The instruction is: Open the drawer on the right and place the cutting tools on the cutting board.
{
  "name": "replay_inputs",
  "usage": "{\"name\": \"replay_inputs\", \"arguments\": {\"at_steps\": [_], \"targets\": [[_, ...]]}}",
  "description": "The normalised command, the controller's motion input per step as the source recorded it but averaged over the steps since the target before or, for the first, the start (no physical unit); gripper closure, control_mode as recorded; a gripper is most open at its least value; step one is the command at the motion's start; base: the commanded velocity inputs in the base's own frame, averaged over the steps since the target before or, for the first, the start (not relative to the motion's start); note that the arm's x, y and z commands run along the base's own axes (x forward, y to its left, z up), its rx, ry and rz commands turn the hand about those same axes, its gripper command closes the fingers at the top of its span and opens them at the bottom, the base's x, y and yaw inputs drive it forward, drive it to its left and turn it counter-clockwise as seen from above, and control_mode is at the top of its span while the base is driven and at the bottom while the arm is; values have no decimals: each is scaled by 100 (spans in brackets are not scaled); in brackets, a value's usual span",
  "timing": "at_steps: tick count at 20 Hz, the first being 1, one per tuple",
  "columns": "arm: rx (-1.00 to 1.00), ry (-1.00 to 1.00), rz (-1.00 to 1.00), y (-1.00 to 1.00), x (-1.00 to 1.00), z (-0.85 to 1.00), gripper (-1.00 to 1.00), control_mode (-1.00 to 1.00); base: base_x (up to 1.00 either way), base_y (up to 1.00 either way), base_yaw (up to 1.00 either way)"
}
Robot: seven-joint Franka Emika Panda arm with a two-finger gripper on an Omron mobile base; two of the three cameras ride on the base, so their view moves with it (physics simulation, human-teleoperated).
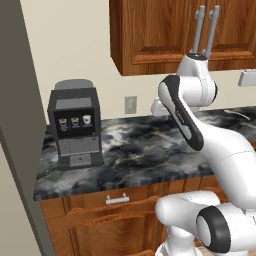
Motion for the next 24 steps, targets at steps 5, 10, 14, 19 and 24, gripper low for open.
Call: {"name": "replay_inputs", "arguments": {"at_steps": [5,10,14,19,24], "targets": [[0,0,0,-3,-6,0,-100,-100,0,0,0],[6,-5,-5,-35,-7,-5,-100,-100,0,0,0],[18,-11,-13,-67,-22,-7,-100,-100,0,0,0],[23,-12,-17,-78,-30,-1,-100,-100,0,0,0],[24,-13,-17,-85,-40,-1,-100,-100,0,0,0]]}}
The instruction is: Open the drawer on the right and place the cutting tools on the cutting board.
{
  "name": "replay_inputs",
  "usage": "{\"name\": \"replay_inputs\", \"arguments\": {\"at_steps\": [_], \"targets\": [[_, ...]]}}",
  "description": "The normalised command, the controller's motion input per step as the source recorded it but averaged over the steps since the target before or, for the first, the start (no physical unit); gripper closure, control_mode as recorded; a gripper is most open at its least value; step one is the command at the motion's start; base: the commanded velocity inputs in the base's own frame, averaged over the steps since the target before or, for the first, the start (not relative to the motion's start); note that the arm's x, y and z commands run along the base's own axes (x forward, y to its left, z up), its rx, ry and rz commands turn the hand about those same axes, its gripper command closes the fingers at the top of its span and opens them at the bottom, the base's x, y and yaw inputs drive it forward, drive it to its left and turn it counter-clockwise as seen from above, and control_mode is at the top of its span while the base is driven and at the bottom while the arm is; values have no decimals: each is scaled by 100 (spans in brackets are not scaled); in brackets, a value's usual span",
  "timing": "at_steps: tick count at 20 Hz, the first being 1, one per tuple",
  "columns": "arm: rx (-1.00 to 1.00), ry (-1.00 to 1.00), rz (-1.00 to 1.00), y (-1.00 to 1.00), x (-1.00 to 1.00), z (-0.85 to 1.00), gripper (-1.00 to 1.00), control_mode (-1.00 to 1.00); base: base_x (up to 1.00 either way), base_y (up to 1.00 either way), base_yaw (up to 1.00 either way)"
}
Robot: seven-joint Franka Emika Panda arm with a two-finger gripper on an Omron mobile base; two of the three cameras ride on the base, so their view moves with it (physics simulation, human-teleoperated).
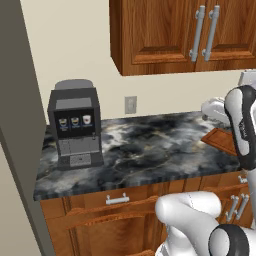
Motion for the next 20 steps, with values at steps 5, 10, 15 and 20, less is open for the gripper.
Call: {"name": "replay_inputs", "arguments": {"at_steps": [5,10,15,20], "targets": [[25,-7,-19,-80,-44,-14,-100,-100,0,0,0],[22,-5,-16,-66,-31,-28,-100,-100,0,0,0],[12,-12,-11,-48,-36,-36,-100,-100,0,0,0],[4,-16,-11,-43,-36,-42,-100,-100,0,0,0]]}}
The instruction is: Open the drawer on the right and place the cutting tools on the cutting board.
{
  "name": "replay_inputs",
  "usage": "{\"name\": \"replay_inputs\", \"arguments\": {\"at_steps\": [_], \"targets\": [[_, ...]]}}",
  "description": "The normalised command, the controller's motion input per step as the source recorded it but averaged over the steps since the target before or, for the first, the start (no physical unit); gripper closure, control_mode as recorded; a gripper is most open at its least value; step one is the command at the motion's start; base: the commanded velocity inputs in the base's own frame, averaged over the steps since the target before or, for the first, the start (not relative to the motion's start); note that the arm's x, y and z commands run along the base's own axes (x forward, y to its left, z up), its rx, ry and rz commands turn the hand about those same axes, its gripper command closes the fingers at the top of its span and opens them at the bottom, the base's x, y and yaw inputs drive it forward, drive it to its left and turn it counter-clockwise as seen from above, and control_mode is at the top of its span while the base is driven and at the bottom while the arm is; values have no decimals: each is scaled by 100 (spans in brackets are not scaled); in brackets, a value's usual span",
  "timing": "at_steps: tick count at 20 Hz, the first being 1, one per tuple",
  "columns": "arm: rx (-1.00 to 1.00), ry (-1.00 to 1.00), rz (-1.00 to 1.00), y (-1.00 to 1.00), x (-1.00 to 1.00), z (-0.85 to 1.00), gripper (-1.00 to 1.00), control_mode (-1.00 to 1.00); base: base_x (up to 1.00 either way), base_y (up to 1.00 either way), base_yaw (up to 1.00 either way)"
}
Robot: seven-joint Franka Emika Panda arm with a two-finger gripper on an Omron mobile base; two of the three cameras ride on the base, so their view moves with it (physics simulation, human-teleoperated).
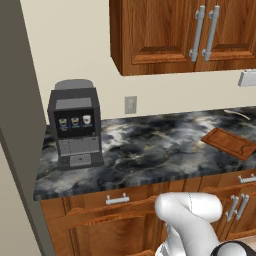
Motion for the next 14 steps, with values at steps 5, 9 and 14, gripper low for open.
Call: {"name": "replay_inputs", "arguments": {"at_steps": [5,9,14], "targets": [[2,-6,-9,-37,-20,-45,-100,-100,0,0,0],[3,-1,-2,-22,-1,-44,-100,-100,0,0,0],[4,0,0,-7,0,-48,-100,-100,0,0,0]]}}
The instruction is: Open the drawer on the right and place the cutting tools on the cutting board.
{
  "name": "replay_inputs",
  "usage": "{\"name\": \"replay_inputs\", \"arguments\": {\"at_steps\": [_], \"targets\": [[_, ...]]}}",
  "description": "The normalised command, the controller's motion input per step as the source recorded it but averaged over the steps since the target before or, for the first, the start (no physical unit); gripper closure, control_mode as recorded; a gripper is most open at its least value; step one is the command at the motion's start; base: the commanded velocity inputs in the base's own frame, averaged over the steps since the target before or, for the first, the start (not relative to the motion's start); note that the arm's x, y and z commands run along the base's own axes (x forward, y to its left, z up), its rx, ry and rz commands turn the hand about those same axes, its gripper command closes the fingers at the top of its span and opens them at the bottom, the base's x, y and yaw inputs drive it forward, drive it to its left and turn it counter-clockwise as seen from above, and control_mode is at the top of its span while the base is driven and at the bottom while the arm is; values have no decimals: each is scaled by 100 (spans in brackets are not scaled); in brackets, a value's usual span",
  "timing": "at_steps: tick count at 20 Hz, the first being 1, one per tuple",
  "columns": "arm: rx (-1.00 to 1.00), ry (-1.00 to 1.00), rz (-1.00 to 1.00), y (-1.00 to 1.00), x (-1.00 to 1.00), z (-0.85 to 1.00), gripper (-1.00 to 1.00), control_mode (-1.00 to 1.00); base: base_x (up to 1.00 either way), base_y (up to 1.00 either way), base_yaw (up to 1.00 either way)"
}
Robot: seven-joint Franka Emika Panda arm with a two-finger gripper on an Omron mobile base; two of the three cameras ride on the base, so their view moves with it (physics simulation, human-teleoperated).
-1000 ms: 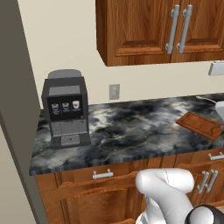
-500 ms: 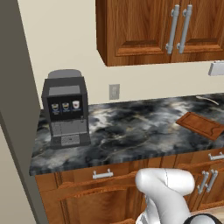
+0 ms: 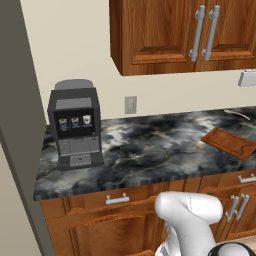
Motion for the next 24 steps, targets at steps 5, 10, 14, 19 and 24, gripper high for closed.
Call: {"name": "replay_inputs", "arguments": {"at_steps": [5,10,14,19,24], "targets": [[6,0,0,-16,0,-52,-100,-100,0,0,0],[14,0,0,-18,0,-52,-100,-100,0,0,0],[18,0,0,-14,3,-48,-100,-100,0,0,0],[15,-1,0,-11,12,-42,-100,-100,0,0,0],[10,-1,0,-14,27,-41,-100,-100,0,0,0]]}}
